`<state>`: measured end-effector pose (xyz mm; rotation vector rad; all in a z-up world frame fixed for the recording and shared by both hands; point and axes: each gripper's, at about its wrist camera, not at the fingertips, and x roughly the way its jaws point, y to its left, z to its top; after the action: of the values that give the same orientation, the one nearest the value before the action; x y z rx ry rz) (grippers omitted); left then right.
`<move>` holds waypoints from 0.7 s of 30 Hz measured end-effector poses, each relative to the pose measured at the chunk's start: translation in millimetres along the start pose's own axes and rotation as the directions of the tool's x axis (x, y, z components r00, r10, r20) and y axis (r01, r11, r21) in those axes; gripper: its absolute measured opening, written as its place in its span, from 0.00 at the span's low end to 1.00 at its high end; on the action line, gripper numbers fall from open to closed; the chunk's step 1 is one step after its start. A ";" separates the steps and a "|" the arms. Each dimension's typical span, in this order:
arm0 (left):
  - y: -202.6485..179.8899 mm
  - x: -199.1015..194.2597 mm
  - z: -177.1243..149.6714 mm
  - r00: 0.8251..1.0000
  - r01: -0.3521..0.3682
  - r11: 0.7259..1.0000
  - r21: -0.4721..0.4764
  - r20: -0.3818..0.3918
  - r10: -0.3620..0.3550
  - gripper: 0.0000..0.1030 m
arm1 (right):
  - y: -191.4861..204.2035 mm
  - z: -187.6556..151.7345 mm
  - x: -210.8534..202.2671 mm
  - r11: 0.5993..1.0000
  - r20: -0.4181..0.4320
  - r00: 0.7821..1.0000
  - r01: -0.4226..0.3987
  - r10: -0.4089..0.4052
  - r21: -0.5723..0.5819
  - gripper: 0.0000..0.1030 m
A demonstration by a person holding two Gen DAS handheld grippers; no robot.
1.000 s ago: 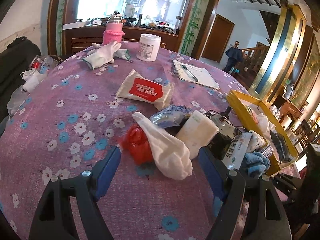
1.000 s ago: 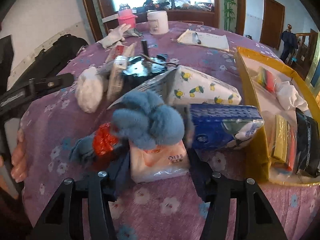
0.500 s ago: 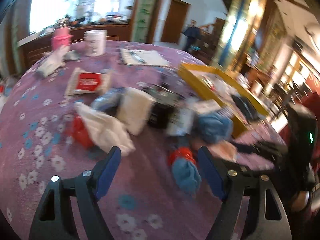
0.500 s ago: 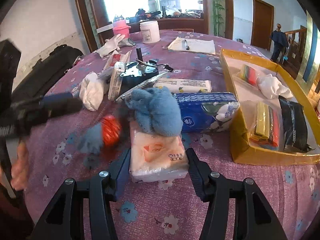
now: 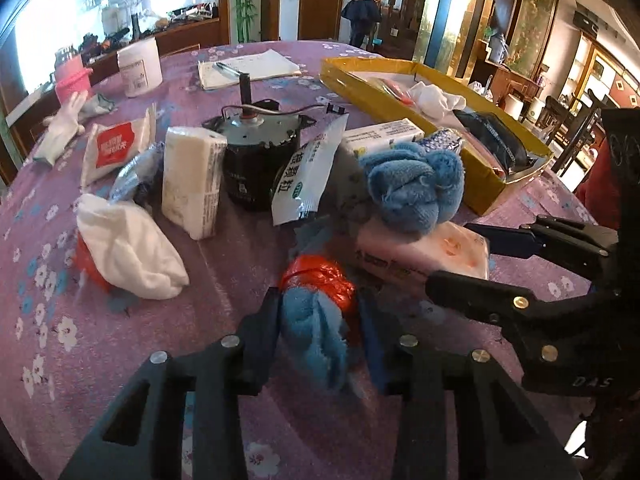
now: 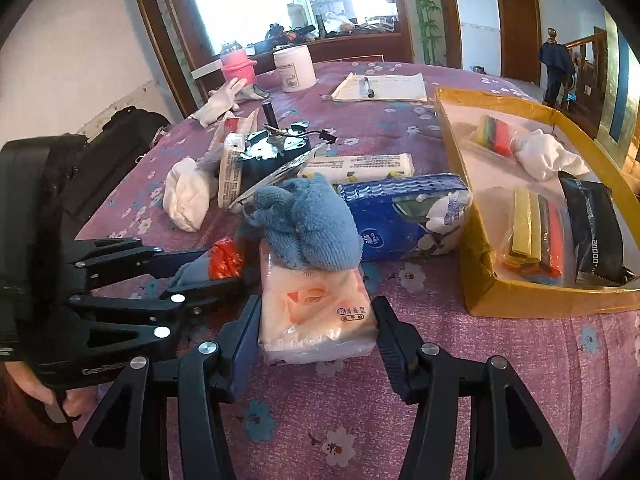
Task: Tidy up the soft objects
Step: 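Grasp the blue cloth with red band with left tool while right grasps pink tissue pack, then lift the blue cloth and pink tissue pack toward the yellow tray with both tools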
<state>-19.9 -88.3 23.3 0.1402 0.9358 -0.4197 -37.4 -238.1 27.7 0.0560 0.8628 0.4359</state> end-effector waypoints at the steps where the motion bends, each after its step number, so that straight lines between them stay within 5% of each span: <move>1: -1.2 0.8 -0.6 1.000 -0.011 1.000 0.004 0.007 0.011 0.35 | 0.0 -0.1 0.1 1.000 -0.001 1.000 -0.001 0.001 -0.001 0.57; 10: 11.6 -8.6 -4.0 0.999 -0.004 0.999 -0.044 0.040 0.005 0.32 | 2.5 -3.1 2.3 1.000 -0.037 0.999 -0.014 0.014 -0.008 0.59; 16: 21.4 -16.8 -3.1 0.998 0.012 0.997 -0.074 0.068 -0.007 0.32 | 13.0 -1.3 8.5 0.998 -0.063 0.998 0.022 -0.026 -0.057 0.73; 17: 22.6 -17.4 -3.1 0.997 0.013 0.997 -0.080 0.070 -0.007 0.32 | 15.5 -1.1 10.4 0.997 -0.071 0.997 0.021 -0.026 -0.069 0.72; 19: 24.8 -19.2 -2.8 0.997 0.015 0.996 -0.089 0.079 -0.008 0.32 | 18.0 -1.7 10.3 0.996 -0.068 0.997 0.027 -0.033 -0.082 0.54; 21: 27.5 -22.1 -2.9 0.996 0.022 0.995 -0.098 0.093 -0.013 0.32 | 19.6 -3.0 7.6 0.995 -0.054 0.998 0.032 -0.037 -0.089 0.54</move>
<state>-22.4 -56.0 37.7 0.0220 0.8655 -0.3919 -42.1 -217.7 24.5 -0.0527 0.8970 0.4448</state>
